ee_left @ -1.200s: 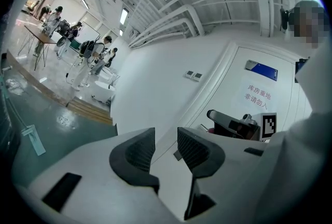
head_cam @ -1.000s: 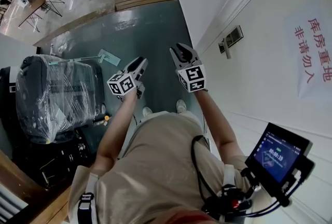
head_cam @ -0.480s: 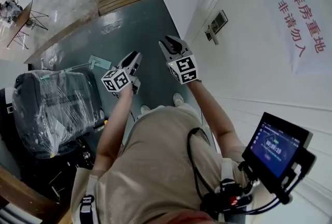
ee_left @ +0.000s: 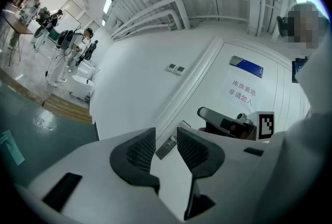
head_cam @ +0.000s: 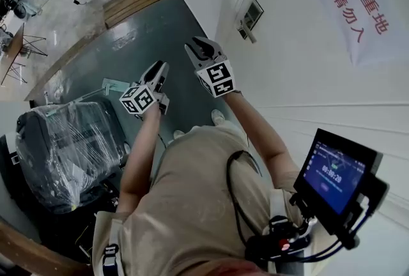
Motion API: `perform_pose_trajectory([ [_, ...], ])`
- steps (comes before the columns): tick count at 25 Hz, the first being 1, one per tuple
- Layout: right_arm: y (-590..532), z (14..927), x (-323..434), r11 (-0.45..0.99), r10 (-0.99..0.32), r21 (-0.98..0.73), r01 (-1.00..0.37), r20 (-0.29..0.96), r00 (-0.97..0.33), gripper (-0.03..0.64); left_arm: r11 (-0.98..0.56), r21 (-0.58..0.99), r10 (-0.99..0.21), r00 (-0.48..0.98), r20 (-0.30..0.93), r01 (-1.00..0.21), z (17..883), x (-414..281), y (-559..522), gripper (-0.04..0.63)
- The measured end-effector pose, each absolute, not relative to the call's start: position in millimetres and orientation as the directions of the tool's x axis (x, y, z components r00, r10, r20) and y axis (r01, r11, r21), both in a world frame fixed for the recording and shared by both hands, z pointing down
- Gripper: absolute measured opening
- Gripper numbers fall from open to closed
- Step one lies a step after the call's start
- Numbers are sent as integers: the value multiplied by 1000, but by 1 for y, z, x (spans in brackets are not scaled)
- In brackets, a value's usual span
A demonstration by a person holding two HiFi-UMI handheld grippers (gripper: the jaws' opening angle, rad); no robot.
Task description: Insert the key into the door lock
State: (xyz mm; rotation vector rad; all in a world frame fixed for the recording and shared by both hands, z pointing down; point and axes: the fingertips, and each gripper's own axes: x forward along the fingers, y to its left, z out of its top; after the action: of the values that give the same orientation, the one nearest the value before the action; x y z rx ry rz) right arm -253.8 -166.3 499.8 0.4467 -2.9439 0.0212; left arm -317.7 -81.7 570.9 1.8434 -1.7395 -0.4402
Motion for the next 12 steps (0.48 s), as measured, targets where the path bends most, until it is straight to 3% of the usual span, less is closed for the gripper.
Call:
perform_pose_trajectory([
  [12, -167, 513, -247, 954, -297, 14, -300, 193, -935, 103, 7, 617, -980, 118, 162, -787, 586, -316, -84, 142],
])
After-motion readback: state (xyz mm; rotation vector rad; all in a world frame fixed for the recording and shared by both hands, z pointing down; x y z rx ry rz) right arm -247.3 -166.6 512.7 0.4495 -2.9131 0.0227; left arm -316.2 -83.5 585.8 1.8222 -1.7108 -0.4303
